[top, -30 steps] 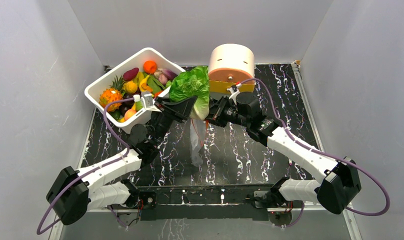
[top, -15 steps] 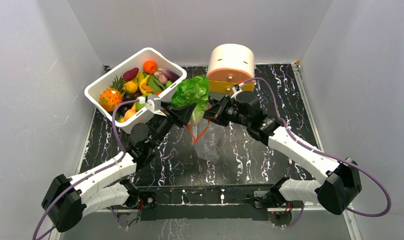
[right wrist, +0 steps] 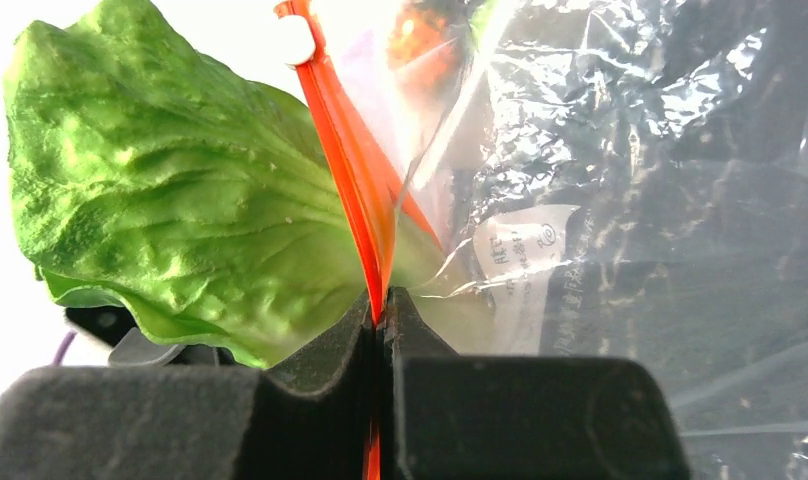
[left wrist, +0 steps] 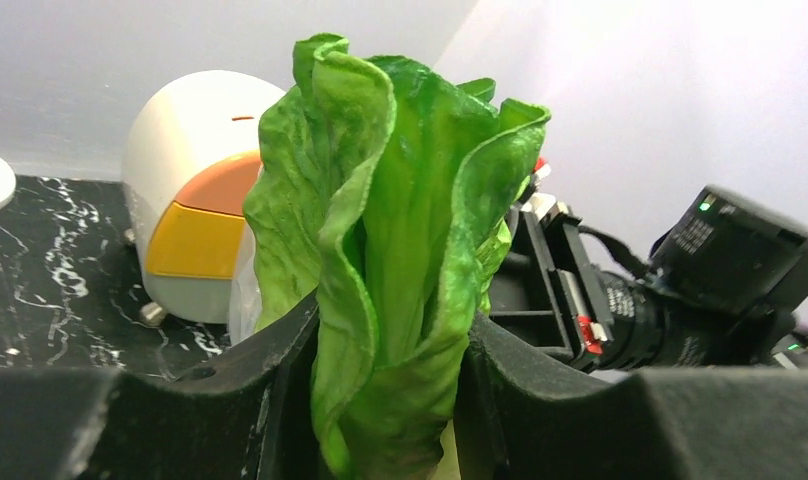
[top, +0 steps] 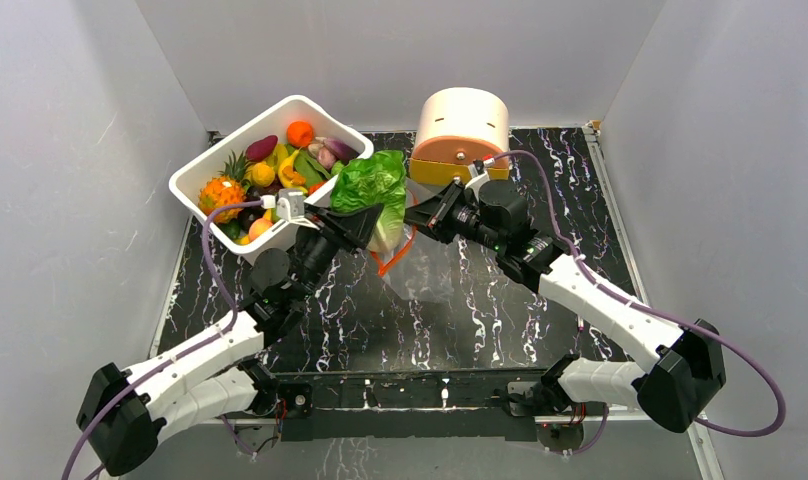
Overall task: Place the food in the zip-top bag and seal the zipper
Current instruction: Place the fake vegetable in the zipper food storage bag.
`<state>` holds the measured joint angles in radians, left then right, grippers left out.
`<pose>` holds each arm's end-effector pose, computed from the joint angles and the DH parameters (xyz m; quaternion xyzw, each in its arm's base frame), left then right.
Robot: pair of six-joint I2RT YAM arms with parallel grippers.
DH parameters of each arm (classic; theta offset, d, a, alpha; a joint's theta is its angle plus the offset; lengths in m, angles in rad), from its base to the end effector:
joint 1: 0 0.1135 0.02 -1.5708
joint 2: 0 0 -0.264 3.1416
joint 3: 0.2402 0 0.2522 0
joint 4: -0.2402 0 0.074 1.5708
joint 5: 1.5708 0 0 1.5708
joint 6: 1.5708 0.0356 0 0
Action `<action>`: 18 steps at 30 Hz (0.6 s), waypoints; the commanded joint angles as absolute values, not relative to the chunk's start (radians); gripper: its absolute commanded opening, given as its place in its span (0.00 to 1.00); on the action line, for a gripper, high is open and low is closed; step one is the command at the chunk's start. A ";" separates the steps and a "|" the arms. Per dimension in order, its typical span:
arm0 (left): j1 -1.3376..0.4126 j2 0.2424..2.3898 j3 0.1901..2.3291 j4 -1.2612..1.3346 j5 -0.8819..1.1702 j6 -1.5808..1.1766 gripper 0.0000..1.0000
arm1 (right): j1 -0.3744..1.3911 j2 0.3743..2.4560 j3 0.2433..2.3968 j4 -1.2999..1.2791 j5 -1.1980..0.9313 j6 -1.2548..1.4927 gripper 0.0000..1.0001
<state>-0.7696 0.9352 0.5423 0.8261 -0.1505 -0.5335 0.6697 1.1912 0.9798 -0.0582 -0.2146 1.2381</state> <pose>0.1557 -0.1434 0.3334 0.0004 0.5408 -0.4773 0.6926 0.2141 0.1792 0.3370 0.1596 0.7776 0.5405 0.2789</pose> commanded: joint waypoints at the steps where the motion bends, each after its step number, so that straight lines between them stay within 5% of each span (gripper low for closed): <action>1: -0.776 0.874 0.596 0.839 -0.174 -0.680 0.22 | 0.695 1.189 1.036 0.101 -0.221 1.297 0.00; 6: -0.776 0.848 0.511 0.966 -0.253 -0.882 0.22 | 0.704 1.195 1.022 0.162 -0.240 1.311 0.00; 18: -0.777 0.833 0.520 0.949 -0.273 -0.872 0.21 | 0.735 1.192 0.936 0.309 -0.276 1.409 0.00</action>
<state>-0.7681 0.8547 0.4889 0.9073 -0.2890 -0.8799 0.7136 1.1919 0.9478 0.1814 -0.2317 1.3758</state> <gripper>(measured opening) 0.369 0.008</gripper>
